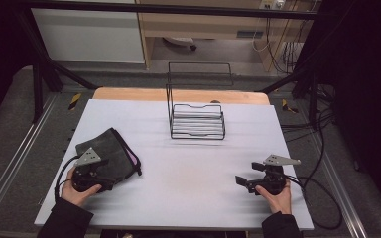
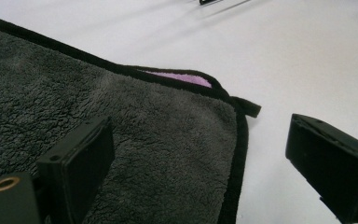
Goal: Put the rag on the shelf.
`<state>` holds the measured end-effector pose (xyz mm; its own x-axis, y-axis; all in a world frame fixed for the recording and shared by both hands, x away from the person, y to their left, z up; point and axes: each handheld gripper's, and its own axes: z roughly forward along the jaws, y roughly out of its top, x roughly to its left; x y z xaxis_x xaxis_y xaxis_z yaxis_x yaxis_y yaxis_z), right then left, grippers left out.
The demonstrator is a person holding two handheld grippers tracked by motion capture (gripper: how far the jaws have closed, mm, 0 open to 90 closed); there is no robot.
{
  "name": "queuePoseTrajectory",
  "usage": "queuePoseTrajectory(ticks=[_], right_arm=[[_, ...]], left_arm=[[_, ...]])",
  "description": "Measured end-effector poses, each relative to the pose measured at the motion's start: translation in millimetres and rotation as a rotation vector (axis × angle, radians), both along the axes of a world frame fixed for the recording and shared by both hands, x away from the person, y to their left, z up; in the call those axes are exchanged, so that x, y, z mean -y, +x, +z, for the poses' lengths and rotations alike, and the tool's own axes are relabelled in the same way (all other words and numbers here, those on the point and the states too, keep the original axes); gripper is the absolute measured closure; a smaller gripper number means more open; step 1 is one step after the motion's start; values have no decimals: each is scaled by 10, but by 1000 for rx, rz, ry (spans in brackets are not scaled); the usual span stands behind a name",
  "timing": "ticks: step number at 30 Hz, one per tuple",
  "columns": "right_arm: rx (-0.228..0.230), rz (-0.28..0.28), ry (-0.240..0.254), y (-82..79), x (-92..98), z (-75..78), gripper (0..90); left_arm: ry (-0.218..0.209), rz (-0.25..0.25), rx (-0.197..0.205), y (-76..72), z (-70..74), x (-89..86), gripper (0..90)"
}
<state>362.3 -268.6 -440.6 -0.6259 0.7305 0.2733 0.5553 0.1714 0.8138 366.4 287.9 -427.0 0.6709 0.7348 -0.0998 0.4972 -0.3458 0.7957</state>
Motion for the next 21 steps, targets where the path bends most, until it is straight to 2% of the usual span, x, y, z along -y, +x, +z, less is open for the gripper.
queuePoseTrajectory(ticks=[11,14,21], right_arm=[[-12,4,-13,-2,-14,-12,17],[-14,2,-13,-4,-14,-10,17],[-14,-1,-18,-1,-15,-13,17]], left_arm=[[-3,1,0,-12,64,73,76],[7,-3,-4,-22,89,110,81],[12,-19,0,-61,167,257,167]])
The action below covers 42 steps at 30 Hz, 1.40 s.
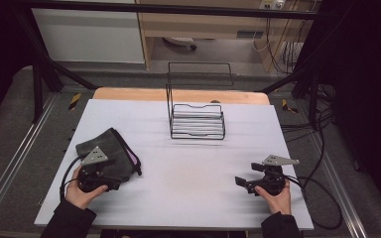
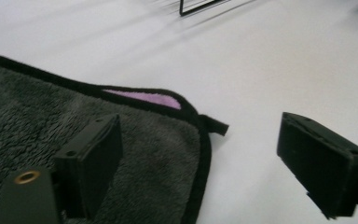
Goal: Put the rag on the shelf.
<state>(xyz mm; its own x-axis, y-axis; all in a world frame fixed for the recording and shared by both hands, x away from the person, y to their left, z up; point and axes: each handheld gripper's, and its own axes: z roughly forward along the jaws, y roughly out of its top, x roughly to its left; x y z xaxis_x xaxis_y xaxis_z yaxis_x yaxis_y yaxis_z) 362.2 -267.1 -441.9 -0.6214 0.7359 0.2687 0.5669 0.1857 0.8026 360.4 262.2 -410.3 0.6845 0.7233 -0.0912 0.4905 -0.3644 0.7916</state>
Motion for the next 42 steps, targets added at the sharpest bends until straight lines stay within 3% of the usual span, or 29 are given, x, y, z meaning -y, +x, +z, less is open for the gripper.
queuePoseTrajectory(ticks=[12,20,25,26,30,34,42], right_arm=[[-1,0,-13,-8,-2,-8,17],[-3,1,-13,-7,-9,-14,18],[-8,5,-20,-1,-19,-25,18],[-9,6,-20,0,-20,-27,19],[-7,7,-19,-1,-16,-23,19],[-8,7,-17,0,-20,-26,20],[-11,7,-17,1,-22,-26,21]], left_arm=[[72,-32,-60,67,15,350,461],[121,-10,-118,190,-142,478,631],[126,-3,-116,222,-222,509,701],[152,-2,-116,233,-256,530,711],[163,3,-140,252,-308,562,731],[168,23,-137,258,-313,566,793],[144,44,-159,291,-304,537,883]])
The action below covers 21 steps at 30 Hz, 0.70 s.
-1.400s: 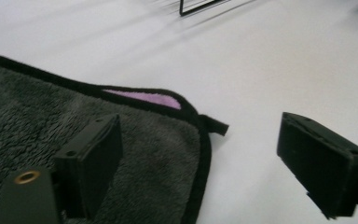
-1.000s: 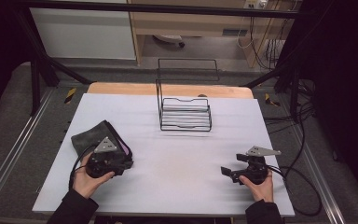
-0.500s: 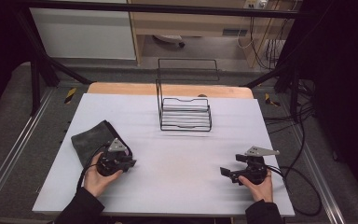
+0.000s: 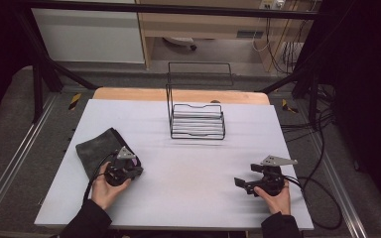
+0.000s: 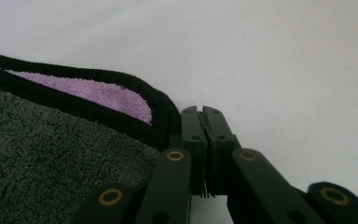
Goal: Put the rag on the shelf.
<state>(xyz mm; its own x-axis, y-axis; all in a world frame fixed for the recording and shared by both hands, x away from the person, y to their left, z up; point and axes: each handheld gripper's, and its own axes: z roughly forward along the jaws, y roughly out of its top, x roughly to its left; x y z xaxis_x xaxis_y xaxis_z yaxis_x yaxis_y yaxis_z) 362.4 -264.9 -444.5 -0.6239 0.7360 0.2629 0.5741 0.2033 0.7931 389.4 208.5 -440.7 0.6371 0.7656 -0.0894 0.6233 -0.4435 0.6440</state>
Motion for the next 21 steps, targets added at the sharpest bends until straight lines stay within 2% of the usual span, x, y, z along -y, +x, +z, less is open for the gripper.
queuePoseTrajectory(ticks=[2,3,5,6,9,16,21], right_arm=[[2,2,-4,2,1,-3,21],[-2,5,-6,3,-2,-4,22],[-4,4,-5,3,-4,-6,22],[-2,6,-6,6,-4,-8,22],[-6,5,-8,8,-8,-11,22],[-8,5,-12,8,-9,-13,23],[-7,7,-15,7,-9,-15,23]], left_arm=[[-8,2,-3,1,10,-5,886],[-33,6,3,-5,53,-16,890],[-45,8,10,-12,81,-21,891],[-71,11,19,-22,129,-37,891],[-90,18,18,-29,152,-41,892],[-111,29,10,-31,189,-15,893],[-124,12,8,-41,230,34,893]])
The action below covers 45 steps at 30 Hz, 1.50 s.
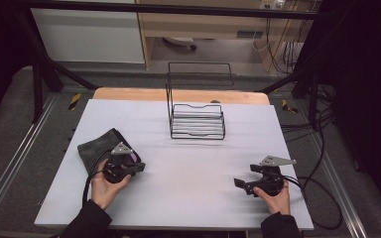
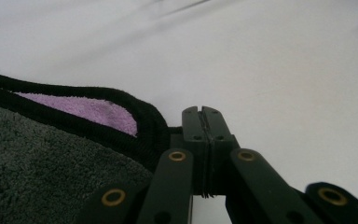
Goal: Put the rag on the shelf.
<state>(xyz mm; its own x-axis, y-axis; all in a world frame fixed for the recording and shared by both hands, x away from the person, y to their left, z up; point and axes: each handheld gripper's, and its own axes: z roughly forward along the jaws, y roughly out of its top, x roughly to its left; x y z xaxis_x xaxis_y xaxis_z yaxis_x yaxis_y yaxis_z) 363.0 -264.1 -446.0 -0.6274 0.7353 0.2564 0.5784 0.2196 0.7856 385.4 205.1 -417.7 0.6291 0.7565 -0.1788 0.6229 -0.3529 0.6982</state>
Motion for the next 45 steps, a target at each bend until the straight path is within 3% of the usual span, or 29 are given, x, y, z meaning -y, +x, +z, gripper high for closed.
queuePoseTrajectory(ticks=[9,14,31,45], right_arm=[[-1,-1,-2,-4,-1,1,23],[2,-2,-1,-6,2,3,23],[1,-2,3,-11,5,9,23],[4,-3,0,-11,8,10,23]], left_arm=[[-29,-54,-13,-70,58,177,893],[-40,-101,-28,-123,62,368,893],[-28,-199,-24,-232,58,873,893],[-43,-298,-29,-362,73,1323,893]])
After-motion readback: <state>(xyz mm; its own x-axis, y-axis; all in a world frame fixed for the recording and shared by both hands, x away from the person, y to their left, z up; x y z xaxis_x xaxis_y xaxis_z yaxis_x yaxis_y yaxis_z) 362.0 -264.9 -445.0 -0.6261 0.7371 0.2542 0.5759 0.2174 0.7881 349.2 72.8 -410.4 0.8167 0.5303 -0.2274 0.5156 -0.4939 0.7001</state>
